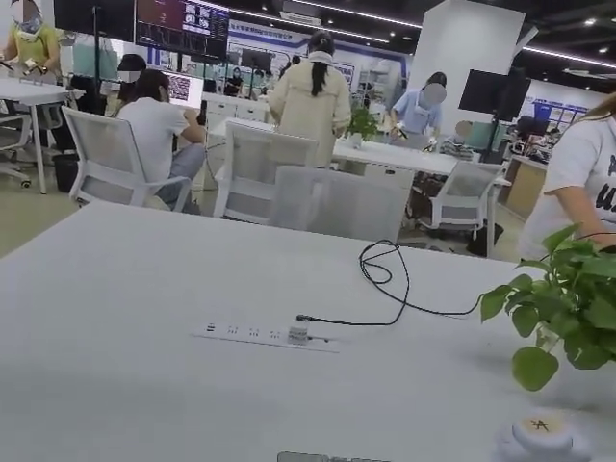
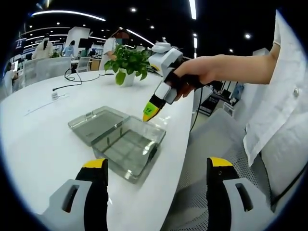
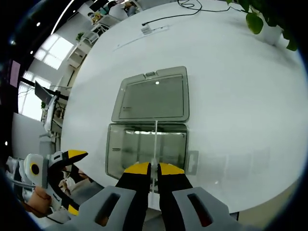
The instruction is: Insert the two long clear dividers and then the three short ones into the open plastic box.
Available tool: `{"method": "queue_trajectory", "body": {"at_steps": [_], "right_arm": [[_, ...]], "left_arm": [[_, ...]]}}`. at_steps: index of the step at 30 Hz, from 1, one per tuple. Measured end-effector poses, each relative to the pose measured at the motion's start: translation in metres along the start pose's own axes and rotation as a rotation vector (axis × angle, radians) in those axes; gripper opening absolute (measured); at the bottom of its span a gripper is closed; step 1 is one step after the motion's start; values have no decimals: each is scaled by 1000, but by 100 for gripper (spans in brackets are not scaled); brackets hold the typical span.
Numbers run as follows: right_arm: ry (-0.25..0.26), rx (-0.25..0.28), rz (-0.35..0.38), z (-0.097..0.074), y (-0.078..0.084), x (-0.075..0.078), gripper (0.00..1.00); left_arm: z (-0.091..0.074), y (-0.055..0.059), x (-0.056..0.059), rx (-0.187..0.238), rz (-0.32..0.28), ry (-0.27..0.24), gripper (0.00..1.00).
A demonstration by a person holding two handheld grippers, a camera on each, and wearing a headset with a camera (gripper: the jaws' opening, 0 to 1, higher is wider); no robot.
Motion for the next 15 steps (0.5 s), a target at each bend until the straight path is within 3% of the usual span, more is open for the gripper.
{"method": "queue_trajectory", "body": {"at_steps": [15], "right_arm": [[15, -14, -7, 12, 3, 4, 7]], "left_arm": [[0, 1, 0, 10, -12, 0, 85]]}}
Point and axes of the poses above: the centre of the closed fingertips' face, and the gripper's own axes: z roughly forward along the fingers, x roughly to its right, y roughly out of its underside, the point moved 8 cm from there along -z, roughly backward along the fingers, and after that the axes turned 14 degrees about y, right-handed, at the moved point
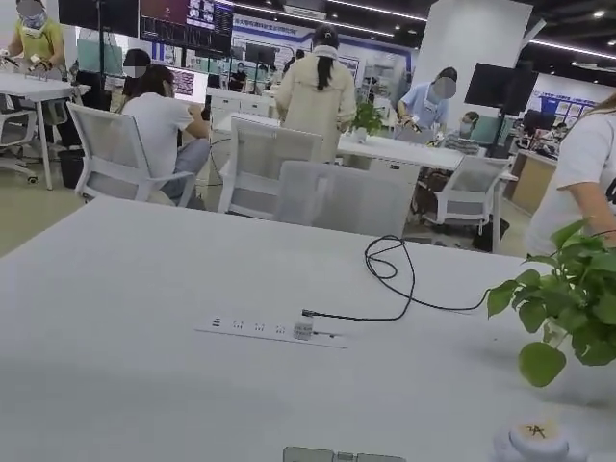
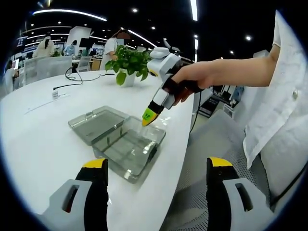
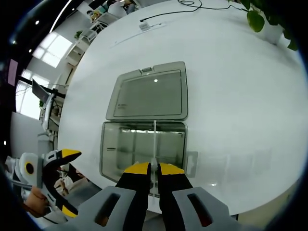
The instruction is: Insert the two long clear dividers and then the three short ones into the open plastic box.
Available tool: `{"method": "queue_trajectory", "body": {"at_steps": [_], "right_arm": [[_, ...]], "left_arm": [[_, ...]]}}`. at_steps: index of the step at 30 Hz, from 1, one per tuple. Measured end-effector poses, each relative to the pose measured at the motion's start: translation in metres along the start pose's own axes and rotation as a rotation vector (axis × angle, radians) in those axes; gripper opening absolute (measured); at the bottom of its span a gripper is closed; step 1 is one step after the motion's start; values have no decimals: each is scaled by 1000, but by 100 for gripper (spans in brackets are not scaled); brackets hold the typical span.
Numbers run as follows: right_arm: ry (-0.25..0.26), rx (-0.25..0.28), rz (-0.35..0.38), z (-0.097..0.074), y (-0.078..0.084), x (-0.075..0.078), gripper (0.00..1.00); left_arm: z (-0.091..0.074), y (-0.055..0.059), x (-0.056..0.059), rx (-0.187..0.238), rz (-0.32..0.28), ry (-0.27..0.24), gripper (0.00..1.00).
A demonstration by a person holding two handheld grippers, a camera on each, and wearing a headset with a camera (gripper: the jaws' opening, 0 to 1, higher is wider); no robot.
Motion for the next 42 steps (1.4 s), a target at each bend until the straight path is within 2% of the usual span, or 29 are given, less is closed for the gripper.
{"method": "queue_trajectory", "body": {"at_steps": [31, 42], "right_arm": [[-19, -7, -25, -4, -6, -7, 7], [-28, 22, 12, -12, -5, -5, 7]], "left_arm": [[0, 1, -1, 7, -4, 2, 85], [-1, 1, 0, 20, -9, -1, 84]]}}
Point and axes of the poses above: the centre of the closed fingertips' face, and the gripper's own axes: z roughly forward along the fingers, x roughly to its right, y roughly out of its underside, the point moved 8 cm from there along -z, roughly backward along the fingers, and after that the axes turned 14 degrees about y, right-handed, at the moved point
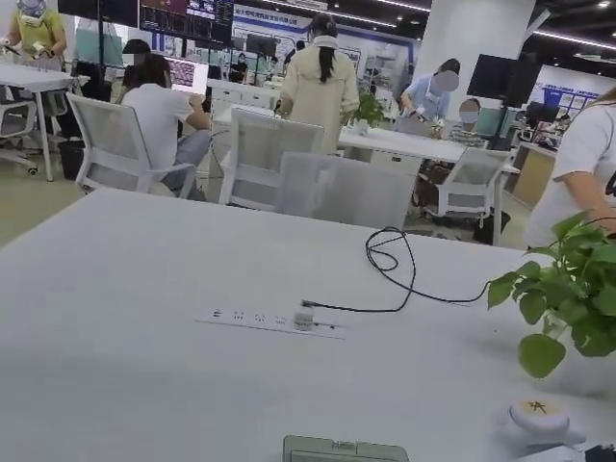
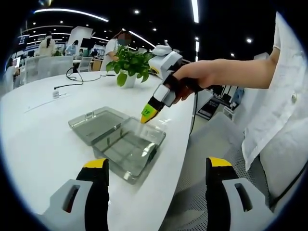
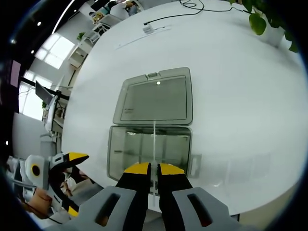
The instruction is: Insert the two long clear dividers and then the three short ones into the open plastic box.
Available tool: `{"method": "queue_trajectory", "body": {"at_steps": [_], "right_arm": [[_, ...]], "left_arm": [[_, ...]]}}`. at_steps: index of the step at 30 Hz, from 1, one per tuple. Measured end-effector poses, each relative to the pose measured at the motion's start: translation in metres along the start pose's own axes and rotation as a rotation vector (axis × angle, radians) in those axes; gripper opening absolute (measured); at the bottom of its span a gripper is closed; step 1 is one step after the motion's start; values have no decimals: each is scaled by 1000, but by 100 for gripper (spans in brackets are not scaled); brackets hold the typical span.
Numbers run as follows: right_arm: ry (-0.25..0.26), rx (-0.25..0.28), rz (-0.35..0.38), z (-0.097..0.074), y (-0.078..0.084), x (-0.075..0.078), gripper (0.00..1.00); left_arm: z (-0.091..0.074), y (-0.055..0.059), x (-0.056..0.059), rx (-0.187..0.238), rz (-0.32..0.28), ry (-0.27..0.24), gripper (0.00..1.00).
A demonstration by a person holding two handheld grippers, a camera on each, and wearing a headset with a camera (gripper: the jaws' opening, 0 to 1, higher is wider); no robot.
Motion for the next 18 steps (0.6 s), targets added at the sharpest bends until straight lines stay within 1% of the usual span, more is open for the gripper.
{"method": "queue_trajectory", "body": {"at_steps": [9, 11, 14, 18], "right_arm": [[-3, 60, 86, -6, 7, 2, 6], [-1, 66, 100, -5, 8, 3, 6], [3, 59, 106, -2, 10, 3, 6], [3, 58, 115, 1, 10, 1, 6]], "left_arm": [[2, 0, 1, -5, 3, 18, 83], [3, -1, 1, -7, 7, 25, 83], [3, -2, 0, -10, 12, 32, 83], [3, -2, -1, -17, 14, 39, 83]]}}
Point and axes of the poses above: the centre of the closed fingertips' face, and the gripper's own axes: z roughly forward along the fingers, x roughly to its right, y roughly out of its underside, the point moved 8 cm from there along -z, roughly backward along the fingers, and after that the axes turned 14 degrees about y, right-handed, at the moved point
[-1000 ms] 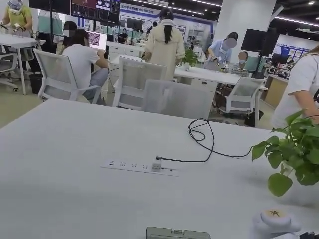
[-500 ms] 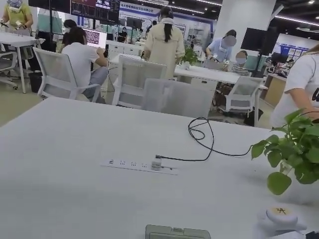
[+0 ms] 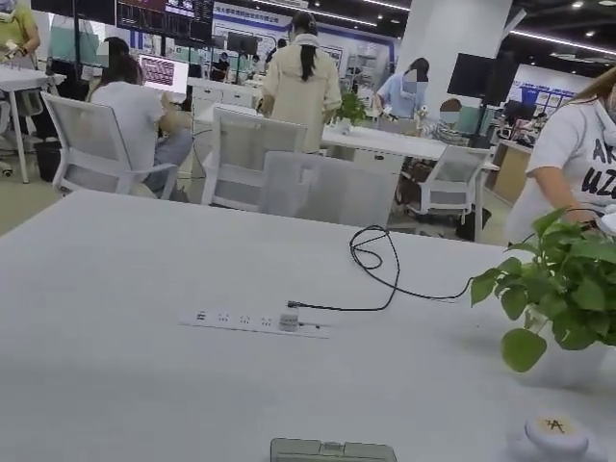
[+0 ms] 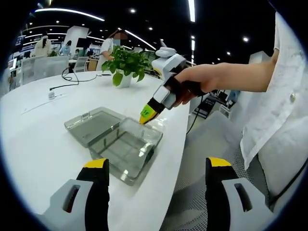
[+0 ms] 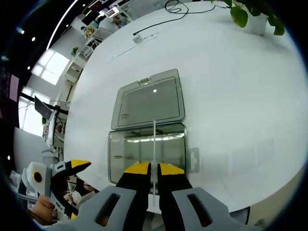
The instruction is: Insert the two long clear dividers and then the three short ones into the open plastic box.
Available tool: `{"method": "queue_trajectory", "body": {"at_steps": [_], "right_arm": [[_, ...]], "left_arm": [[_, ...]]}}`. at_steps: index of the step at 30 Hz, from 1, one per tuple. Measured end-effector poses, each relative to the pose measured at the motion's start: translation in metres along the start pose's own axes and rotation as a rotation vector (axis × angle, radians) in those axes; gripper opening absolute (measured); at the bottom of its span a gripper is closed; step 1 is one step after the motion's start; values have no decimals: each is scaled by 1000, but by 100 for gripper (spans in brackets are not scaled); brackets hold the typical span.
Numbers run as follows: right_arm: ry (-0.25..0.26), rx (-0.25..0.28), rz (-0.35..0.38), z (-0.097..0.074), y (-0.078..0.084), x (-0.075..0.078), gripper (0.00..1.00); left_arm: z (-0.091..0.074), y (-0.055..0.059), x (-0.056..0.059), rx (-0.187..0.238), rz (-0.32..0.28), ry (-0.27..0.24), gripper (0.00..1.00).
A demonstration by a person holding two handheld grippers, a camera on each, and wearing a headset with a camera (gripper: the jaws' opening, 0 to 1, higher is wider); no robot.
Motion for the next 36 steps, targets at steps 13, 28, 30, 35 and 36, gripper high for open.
{"method": "queue_trajectory", "body": {"at_steps": [13, 28, 30, 35, 36], "right_arm": [[14, -15, -26, 10, -1, 1, 6], [34, -21, -78, 10, -2, -4, 7], [35, -22, -84, 11, -3, -3, 7], [33, -20, -109, 11, -2, -4, 7], [34, -15, -127, 11, -2, -5, 7]], "left_arm": [[-2, 2, -1, 1, -8, -5, 83], [-2, 4, -1, 5, -16, -8, 83], [-2, 4, -2, 8, -18, -10, 83], [-3, 4, -2, 8, -17, -12, 83], [-3, 5, -2, 7, -18, -12, 83]]}}
Point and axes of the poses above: the centre of the closed fingertips' face, and the gripper's own axes: z roughly forward along the fingers, x roughly to its right, y roughly out of its underside, the point moved 8 cm from there along -z, roughly backward along the fingers, and after that the axes turned 14 degrees about y, right-handed, at the moved point
